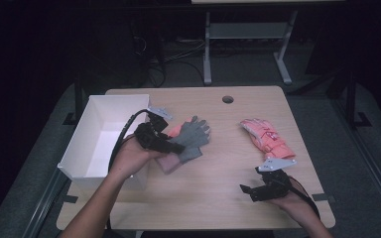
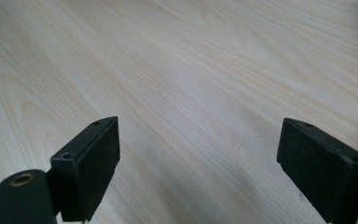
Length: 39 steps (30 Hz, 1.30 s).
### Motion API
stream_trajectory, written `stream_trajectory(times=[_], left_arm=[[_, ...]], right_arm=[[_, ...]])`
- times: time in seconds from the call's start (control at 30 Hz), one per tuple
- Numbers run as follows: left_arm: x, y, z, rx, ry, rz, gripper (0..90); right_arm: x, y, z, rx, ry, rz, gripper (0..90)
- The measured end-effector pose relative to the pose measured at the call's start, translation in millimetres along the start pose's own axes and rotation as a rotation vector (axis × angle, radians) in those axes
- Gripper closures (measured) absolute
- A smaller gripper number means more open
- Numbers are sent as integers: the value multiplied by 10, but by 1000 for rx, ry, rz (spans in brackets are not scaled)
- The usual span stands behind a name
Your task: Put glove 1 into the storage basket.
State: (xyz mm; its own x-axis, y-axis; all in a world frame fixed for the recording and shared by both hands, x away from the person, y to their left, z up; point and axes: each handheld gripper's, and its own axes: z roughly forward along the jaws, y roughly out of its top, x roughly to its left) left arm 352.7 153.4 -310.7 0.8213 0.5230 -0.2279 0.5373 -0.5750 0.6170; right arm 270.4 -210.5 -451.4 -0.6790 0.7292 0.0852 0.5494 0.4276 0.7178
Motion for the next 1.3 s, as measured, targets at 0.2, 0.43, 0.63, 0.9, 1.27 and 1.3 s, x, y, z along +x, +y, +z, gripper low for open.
stream_trajectory(times=[0.2,0.43,0.63,0.9,1.27,1.3], left_arm=[[143,-73,-280,-36,47,-29,632],[311,-209,-553,-77,93,-76,633],[470,-361,-821,-116,143,-126,633],[702,-614,-1150,-167,236,-210,633],[1209,-1034,-895,-121,353,-368,631],[1247,-1055,-853,-117,364,-377,630]], right_arm=[[-5,-3,7,0,0,-3,128],[-2,-4,21,6,0,1,128],[-7,-6,27,8,0,-3,128],[5,-6,34,13,1,-6,128],[8,-10,57,22,3,-12,129],[6,-10,55,26,4,-12,128]])
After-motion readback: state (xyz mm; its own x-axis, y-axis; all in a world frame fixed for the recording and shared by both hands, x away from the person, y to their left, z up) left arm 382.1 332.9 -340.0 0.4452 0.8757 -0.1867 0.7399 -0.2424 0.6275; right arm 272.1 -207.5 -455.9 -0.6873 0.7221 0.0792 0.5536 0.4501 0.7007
